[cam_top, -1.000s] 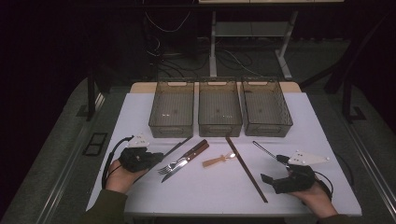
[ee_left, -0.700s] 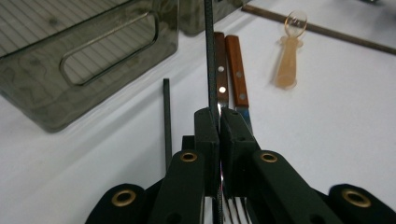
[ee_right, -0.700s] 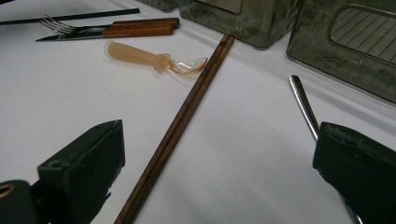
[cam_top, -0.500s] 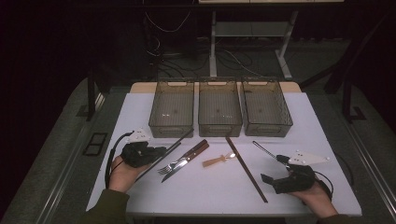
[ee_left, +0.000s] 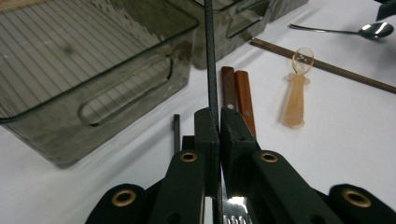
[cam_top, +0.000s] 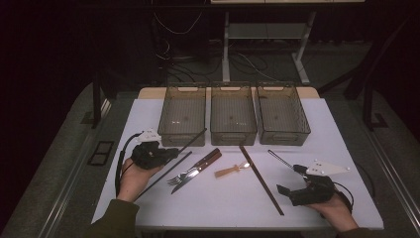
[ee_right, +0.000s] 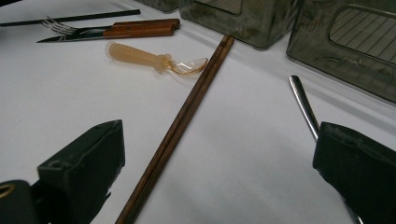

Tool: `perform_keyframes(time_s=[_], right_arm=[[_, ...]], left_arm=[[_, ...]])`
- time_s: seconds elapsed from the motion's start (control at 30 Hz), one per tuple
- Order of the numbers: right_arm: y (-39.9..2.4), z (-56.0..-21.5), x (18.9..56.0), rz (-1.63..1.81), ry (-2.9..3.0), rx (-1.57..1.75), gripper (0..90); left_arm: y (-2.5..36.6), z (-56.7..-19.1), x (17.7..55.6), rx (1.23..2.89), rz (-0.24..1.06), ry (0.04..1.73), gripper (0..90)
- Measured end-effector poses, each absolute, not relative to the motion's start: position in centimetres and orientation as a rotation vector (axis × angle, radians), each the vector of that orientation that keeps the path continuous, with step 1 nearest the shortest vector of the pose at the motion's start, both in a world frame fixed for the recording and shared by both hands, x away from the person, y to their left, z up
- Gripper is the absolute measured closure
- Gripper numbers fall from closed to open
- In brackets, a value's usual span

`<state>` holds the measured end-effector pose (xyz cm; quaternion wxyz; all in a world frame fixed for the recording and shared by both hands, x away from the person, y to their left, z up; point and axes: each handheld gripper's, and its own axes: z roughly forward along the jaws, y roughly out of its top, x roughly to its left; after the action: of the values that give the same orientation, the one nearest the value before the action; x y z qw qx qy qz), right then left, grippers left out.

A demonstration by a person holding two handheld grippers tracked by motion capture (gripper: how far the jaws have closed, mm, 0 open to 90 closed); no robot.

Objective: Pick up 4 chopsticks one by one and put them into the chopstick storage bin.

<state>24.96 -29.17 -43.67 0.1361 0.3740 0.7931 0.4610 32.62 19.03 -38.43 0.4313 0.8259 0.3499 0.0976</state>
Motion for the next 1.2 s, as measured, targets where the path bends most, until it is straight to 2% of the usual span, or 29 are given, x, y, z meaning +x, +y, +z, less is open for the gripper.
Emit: perform_keyframes(time_s=[1.2], right_arm=[[-29.1, -43.5, 24.7, 1.348, 2.293, 1.081, 2.5]], left_arm=[[16.7, -34.8, 39.8, 2.019, 0.261, 0.883, 85.5]])
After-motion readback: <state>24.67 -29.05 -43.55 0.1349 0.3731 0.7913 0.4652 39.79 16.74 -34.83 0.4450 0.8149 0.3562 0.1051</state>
